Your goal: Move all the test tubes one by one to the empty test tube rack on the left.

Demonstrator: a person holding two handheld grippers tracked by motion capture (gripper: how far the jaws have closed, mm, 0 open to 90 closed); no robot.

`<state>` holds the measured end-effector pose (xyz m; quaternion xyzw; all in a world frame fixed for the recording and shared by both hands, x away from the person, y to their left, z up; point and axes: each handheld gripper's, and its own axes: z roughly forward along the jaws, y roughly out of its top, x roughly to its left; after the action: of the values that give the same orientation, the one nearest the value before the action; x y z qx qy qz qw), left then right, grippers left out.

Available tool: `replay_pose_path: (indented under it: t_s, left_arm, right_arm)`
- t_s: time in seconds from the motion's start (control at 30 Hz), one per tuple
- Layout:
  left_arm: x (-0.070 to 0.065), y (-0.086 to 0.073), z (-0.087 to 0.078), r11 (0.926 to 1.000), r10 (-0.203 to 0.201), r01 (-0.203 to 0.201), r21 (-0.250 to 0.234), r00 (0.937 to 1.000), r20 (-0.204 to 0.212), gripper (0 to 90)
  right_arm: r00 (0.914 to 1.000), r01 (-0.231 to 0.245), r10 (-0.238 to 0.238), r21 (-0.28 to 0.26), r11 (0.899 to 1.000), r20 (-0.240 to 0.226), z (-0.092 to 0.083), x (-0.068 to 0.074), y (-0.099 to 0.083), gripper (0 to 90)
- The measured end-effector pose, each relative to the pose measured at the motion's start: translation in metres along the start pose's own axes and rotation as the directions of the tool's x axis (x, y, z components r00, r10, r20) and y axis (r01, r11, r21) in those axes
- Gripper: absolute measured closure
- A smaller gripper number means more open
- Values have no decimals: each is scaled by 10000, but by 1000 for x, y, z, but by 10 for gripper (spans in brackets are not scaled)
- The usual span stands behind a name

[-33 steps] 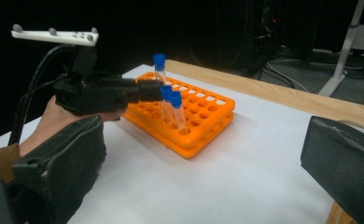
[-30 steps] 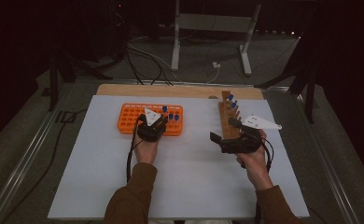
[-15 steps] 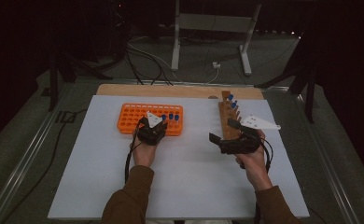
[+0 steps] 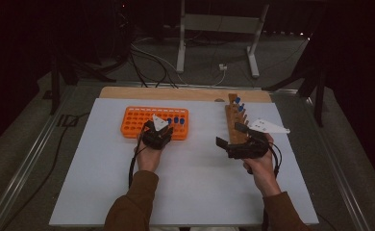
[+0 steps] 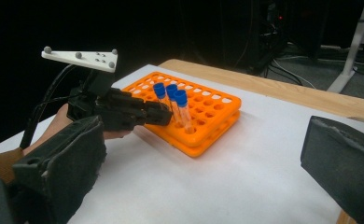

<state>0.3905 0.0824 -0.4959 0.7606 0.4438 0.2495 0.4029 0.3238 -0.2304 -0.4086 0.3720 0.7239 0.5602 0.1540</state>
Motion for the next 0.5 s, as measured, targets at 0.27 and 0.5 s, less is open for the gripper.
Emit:
replay_pose_path:
  t_s: [0.27, 0.5]
  left_arm:
    - [7, 0, -25, 9932, -1021, 1060, -472, 9915, 801, 443]
    - [14, 0, -58, 9787, -1626, 1768, -1041, 9778, 1320, 237]
  right_arm:
    - [10000, -42, 42, 7, 10000, 81, 0, -1, -1, 0]
    - [10000, 69, -70, 63, 10000, 57, 2, 1, -1, 0]
